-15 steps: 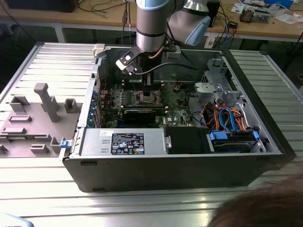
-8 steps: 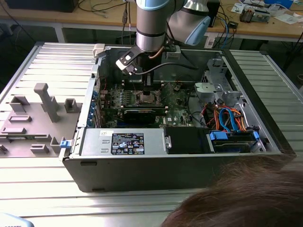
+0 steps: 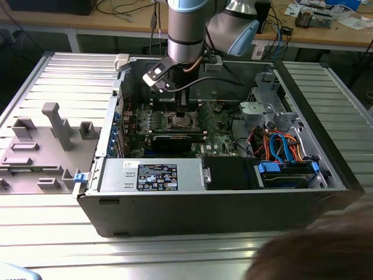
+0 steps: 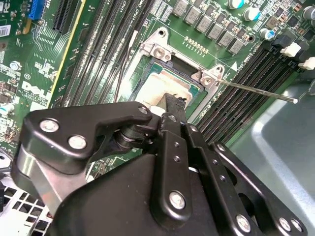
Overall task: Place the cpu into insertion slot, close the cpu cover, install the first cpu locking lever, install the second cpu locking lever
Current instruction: 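Place the cpu into insertion slot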
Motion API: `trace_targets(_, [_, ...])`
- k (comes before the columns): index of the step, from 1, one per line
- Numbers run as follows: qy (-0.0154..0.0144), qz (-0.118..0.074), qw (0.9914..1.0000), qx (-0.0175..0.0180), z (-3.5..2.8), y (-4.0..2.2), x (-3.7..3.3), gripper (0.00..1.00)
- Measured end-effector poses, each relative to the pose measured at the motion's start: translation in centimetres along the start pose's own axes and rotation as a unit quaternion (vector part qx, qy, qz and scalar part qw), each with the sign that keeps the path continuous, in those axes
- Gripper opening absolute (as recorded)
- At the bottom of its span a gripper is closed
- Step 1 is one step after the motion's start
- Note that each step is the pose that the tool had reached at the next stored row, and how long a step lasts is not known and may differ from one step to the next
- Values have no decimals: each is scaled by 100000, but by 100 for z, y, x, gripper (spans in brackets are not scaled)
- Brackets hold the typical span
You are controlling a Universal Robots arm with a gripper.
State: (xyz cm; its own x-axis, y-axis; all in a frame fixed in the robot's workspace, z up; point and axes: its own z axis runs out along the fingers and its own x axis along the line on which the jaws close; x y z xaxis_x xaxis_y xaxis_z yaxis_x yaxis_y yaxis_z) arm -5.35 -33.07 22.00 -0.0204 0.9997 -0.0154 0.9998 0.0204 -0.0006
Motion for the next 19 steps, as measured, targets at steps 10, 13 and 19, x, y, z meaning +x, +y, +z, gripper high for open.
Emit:
trace_targets(10, [71, -962, 99995, -22, -235, 0, -3, 11])
trace_targets(13, [208, -1041, 99994, -24, -315, 0, -5, 11])
trace_targets(19, [452, -1110, 99993, -34, -438, 0, -7, 11])
